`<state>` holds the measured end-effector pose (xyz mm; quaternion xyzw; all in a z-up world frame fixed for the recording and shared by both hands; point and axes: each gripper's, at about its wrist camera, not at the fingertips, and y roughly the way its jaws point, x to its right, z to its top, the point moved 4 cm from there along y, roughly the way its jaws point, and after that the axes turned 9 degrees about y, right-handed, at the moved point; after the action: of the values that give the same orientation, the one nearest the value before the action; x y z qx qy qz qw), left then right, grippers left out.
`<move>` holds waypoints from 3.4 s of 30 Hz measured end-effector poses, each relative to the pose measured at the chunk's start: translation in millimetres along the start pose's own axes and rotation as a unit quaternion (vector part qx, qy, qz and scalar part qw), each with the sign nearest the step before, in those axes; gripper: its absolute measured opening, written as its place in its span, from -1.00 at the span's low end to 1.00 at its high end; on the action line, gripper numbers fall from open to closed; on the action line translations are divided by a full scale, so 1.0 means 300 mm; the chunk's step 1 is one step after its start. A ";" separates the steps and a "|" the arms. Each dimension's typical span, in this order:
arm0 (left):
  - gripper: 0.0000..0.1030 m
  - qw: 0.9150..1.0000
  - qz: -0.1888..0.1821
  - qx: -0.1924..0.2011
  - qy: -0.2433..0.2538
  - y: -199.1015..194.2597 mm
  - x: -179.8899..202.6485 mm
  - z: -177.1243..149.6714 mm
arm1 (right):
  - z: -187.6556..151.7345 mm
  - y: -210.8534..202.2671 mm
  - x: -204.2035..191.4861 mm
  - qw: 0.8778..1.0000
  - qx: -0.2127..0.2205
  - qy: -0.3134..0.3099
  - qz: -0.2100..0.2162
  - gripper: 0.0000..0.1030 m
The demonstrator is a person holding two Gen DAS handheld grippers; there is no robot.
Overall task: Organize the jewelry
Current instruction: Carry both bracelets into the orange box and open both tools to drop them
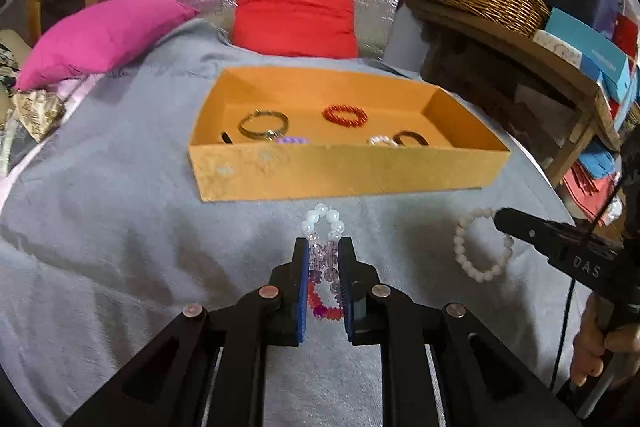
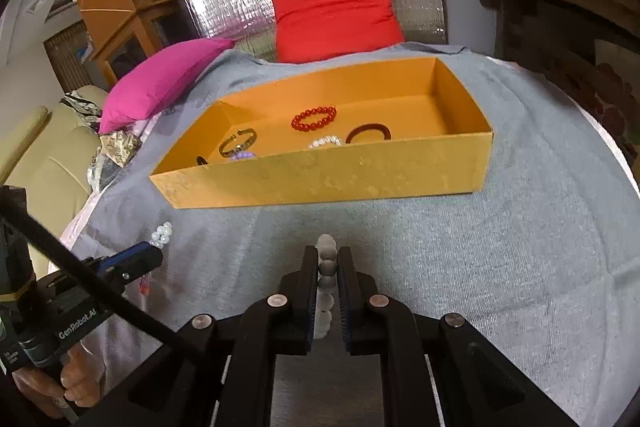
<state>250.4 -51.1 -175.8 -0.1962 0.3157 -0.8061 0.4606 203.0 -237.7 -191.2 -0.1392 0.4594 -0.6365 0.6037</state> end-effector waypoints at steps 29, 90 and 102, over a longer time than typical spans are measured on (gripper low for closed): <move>-0.71 0.995 0.094 0.035 0.014 0.002 -0.013 0.126 | 0.123 -0.098 0.018 0.997 0.066 0.030 0.018 -0.80; -0.70 0.995 -0.044 -0.091 0.009 0.502 0.054 0.323 | 0.472 0.324 0.264 0.991 0.016 0.117 -0.061 -0.80; 0.16 0.996 0.015 -0.077 0.032 0.433 0.036 0.353 | 0.479 0.270 0.275 0.989 0.024 0.138 -0.056 -0.30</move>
<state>389.7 -144.2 -188.5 -0.2007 0.3940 -0.7782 0.4459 340.9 -359.3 -205.9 -0.0613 0.5145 -0.6932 0.5011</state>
